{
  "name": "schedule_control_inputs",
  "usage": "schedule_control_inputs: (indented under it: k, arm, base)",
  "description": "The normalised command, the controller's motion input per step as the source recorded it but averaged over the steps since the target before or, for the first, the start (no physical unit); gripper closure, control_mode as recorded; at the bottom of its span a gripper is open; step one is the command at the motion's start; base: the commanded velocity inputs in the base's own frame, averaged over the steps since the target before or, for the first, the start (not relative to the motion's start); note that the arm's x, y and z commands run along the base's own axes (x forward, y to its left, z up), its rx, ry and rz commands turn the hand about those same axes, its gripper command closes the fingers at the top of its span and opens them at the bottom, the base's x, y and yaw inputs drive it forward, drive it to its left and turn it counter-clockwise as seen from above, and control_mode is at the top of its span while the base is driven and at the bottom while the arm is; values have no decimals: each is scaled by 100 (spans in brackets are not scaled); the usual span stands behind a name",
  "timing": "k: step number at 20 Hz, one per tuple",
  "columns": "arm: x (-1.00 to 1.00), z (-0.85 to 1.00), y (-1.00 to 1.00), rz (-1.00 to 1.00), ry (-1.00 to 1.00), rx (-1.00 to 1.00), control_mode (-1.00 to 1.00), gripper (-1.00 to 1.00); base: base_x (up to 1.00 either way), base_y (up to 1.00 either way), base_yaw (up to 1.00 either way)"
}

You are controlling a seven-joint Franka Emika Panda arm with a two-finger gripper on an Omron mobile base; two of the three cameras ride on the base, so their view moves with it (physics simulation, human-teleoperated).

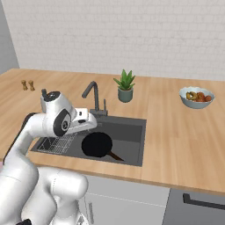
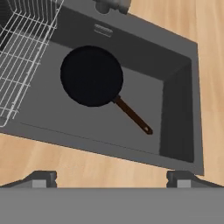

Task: Pick the pan and sponge and place them into the sink. Then turn on the water.

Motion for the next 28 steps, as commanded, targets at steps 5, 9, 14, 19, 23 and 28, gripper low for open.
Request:
schedule_control_inputs:
  k: [5,9,14,19,23,28]
  arm:
    - [-23,28,70,-1,4,3,-100,-100]
    - [-30,21,71,-4,6,5,-100,-100]
    - [-16,24,57,-4,6,6,-100,-100]
    - [-5,22,45,-2,5,8,-100,-100]
    - [-9,5,63,-5,8,4,-100,-100]
    - [0,0,51,-2,1,8,-100,-100]
  base:
    - [0,0,0]
    - [0,0,0]
    - [0,0,0]
    - [0,0,0]
    - [0,0,0]
    - [0,0,0]
